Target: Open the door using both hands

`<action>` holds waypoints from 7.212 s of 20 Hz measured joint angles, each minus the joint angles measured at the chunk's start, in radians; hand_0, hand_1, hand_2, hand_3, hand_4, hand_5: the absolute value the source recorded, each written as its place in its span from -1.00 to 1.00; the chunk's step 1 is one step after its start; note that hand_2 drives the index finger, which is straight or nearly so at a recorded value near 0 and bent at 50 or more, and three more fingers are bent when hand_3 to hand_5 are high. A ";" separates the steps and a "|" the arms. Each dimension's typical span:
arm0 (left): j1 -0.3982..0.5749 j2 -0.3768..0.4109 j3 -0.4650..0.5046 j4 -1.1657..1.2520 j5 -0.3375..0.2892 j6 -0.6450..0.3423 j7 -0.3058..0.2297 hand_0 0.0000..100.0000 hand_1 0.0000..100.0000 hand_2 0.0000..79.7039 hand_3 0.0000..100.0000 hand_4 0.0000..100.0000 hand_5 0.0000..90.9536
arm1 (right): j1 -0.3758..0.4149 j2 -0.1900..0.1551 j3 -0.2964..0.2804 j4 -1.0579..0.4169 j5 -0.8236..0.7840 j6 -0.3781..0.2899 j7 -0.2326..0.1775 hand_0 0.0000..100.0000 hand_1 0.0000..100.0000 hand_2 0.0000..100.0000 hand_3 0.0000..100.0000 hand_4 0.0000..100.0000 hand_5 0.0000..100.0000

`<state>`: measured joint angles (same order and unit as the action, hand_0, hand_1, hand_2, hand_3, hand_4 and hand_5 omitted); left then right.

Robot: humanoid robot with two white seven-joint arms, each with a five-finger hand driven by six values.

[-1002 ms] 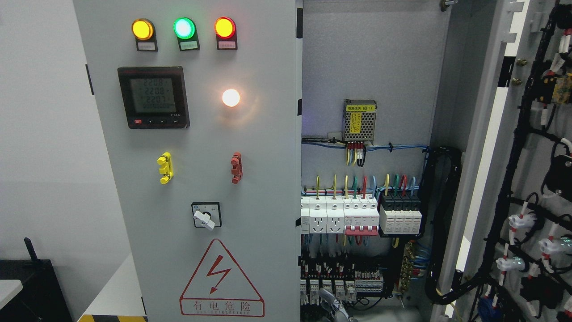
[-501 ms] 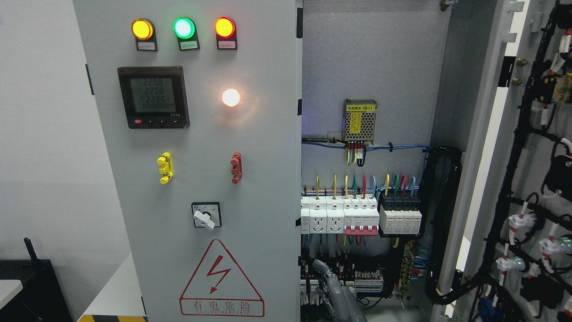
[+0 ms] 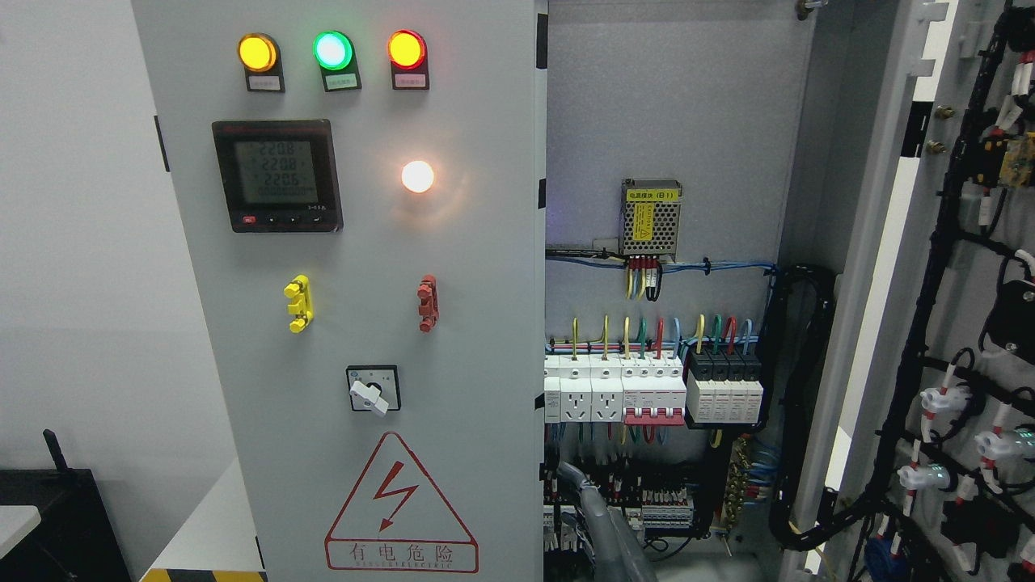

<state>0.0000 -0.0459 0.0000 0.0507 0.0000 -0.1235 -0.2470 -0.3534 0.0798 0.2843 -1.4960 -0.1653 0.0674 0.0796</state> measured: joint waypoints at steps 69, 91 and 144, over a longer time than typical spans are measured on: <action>0.000 0.000 0.000 0.000 0.000 0.000 0.000 -1.00 -1.00 -1.00 -1.00 -0.94 -1.00 | -0.221 -0.078 0.040 0.215 -0.195 0.016 0.184 -0.79 -1.00 -1.00 -1.00 -1.00 -1.00; 0.000 0.000 0.000 0.000 0.000 0.001 0.000 -1.00 -1.00 -1.00 -1.00 -0.94 -1.00 | -0.257 -0.120 0.030 0.289 -0.249 0.013 0.297 -0.79 -1.00 -1.00 -1.00 -1.00 -1.00; 0.000 0.000 0.000 0.000 0.000 0.000 0.000 -1.00 -1.00 -1.00 -1.00 -0.94 -1.00 | -0.319 -0.127 0.042 0.335 -0.292 0.043 0.518 -0.79 -1.00 -1.00 -1.00 -1.00 -1.00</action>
<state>0.0000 -0.0460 0.0000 0.0506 0.0000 -0.1235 -0.2471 -0.6725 -0.0475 0.3260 -1.1613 -0.4568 0.1100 0.5972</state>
